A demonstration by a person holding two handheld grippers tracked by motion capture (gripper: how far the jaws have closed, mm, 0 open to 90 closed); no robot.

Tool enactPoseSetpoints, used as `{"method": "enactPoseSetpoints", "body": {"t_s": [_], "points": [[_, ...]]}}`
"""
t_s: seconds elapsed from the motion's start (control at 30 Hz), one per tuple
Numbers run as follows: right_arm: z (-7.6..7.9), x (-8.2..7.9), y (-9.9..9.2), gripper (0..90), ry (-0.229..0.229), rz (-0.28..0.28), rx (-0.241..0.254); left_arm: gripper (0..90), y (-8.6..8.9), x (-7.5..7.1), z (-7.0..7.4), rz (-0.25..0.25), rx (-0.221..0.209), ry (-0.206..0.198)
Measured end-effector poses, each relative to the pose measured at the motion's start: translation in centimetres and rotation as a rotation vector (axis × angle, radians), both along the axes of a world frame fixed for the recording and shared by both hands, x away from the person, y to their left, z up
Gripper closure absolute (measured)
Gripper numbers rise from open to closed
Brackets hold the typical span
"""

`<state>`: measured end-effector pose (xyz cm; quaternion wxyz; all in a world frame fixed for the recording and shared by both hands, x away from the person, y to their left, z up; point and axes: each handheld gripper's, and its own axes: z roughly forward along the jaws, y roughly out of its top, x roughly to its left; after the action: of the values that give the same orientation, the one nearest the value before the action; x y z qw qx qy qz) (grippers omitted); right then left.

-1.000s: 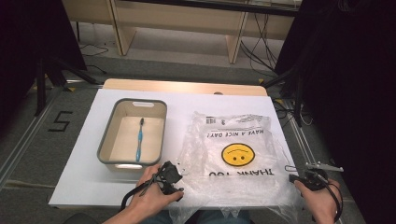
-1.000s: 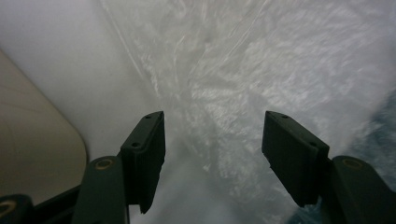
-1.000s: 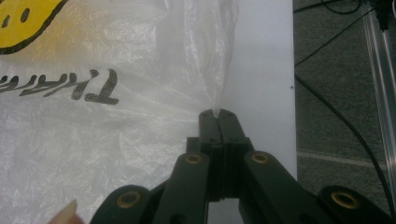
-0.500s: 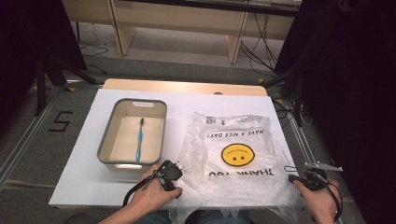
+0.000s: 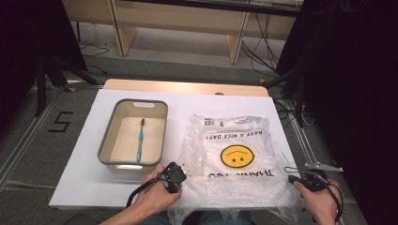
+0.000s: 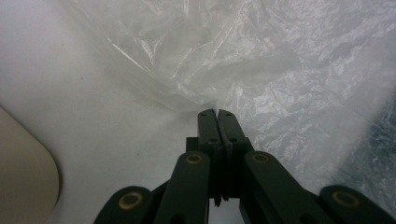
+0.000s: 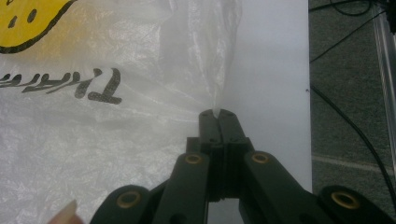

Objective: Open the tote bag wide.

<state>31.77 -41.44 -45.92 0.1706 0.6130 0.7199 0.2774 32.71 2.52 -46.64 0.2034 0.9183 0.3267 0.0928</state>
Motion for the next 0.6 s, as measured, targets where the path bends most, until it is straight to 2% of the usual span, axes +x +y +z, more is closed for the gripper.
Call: {"method": "enactPoseSetpoints", "body": {"t_s": [0.13, 0.23, 0.27, 0.3, 0.33, 0.47, 0.6], "points": [[0.1, 0.0, 0.0, 90.0, -0.004, -0.001, 0.0, 89.6, 0.2, 0.7, 0.7, 0.001, -0.008, -0.037], [0.2, 0.0, 0.0, 90.0, -0.009, 0.0, -0.001, 89.6, 0.1, 1.3, 1.5, 0.014, -0.024, -0.081], [0.2, 0.0, 0.0, 90.0, -0.009, 0.0, -0.001, 89.7, 0.1, 1.3, 1.5, 0.014, -0.024, -0.081], [0.3, 0.0, 0.0, 90.0, -0.025, -0.002, 0.005, 89.7, 0.1, 1.7, 1.9, 0.02, -0.025, -0.1], [0.4, 0.0, 0.0, 90.0, -0.021, -0.009, 0.01, 89.7, 0.1, 2.0, 2.4, 0.026, -0.025, -0.117], [0.6, 0.0, 0.1, 90.0, -0.047, -0.012, 0.014, 89.7, -0.1, 2.5, 3.0, 0.038, -0.034, -0.135], [0.7, 0.1, 0.2, 90.0, -0.07, -0.017, 0.016, 89.7, -0.1, 4.1, 4.0, 0.07, -0.033, -0.172]]}}
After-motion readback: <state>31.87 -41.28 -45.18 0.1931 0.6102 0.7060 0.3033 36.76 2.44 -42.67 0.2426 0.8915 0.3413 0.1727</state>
